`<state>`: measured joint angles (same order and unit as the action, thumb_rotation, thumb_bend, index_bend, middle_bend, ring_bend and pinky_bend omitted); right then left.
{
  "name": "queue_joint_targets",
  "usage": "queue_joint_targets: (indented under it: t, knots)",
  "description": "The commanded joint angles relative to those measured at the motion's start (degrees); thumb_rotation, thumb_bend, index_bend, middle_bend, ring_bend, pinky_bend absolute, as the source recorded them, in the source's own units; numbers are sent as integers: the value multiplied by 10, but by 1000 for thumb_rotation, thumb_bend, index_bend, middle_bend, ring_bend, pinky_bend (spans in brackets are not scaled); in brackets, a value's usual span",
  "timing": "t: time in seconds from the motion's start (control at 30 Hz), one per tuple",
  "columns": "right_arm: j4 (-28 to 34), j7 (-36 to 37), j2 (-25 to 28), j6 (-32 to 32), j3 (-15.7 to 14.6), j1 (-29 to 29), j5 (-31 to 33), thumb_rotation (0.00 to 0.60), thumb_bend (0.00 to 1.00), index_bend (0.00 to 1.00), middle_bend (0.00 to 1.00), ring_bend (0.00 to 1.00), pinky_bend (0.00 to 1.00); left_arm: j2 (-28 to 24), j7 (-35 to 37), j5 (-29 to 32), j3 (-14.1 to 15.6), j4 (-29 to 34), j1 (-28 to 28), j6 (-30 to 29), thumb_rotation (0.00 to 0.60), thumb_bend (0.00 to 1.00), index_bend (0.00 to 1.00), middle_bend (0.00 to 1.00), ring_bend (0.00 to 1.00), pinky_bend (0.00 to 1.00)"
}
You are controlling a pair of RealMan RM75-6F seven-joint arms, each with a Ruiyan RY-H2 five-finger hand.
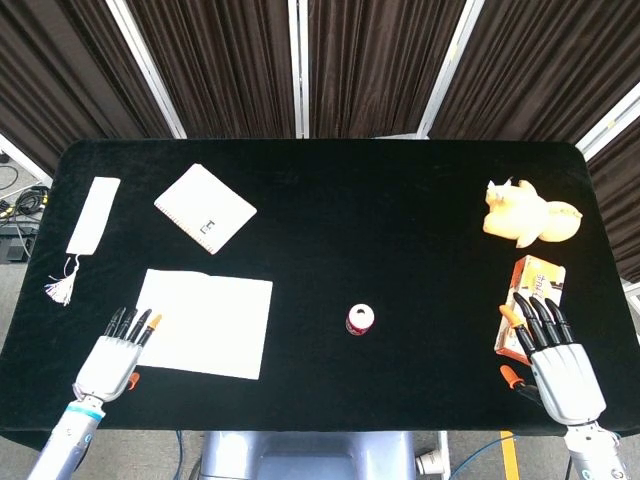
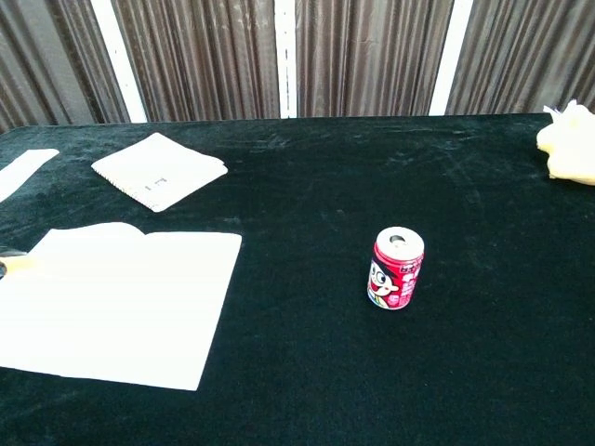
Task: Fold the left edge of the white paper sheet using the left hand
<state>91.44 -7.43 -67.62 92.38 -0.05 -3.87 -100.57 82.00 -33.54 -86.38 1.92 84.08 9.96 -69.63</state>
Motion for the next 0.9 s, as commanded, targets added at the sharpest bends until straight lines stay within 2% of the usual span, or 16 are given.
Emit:
queue_joint_targets:
  t: [0.03, 0.43, 0.73, 0.83, 0.9]
  knots:
    - [0, 1, 0, 1, 0, 0, 0, 600, 101, 118, 0, 0, 18, 13, -3, 2, -3, -13, 5, 2, 600, 195, 0, 0, 0, 0]
    - [0, 5, 1, 1, 1, 0, 1, 600, 99, 119, 0, 0, 17, 41, -16, 9, -10, -32, 20, 5, 600, 202, 0, 0, 0, 0]
    - [1, 11, 3, 4, 2, 1, 0, 600, 99, 119, 0, 0, 17, 66, -34, 2, -4, -61, 30, 6, 600, 217, 0, 0, 0, 0]
    - [1, 13, 3, 6, 2, 1, -1, 600, 99, 119, 0, 0, 17, 73, -36, -2, -2, -71, 31, 1, 600, 283, 0, 0, 0, 0]
    - [1, 14, 3, 7, 2, 1, -2, 600, 99, 119, 0, 0, 17, 79, -31, -12, -2, -79, 32, -11, 600, 380, 0, 0, 0, 0]
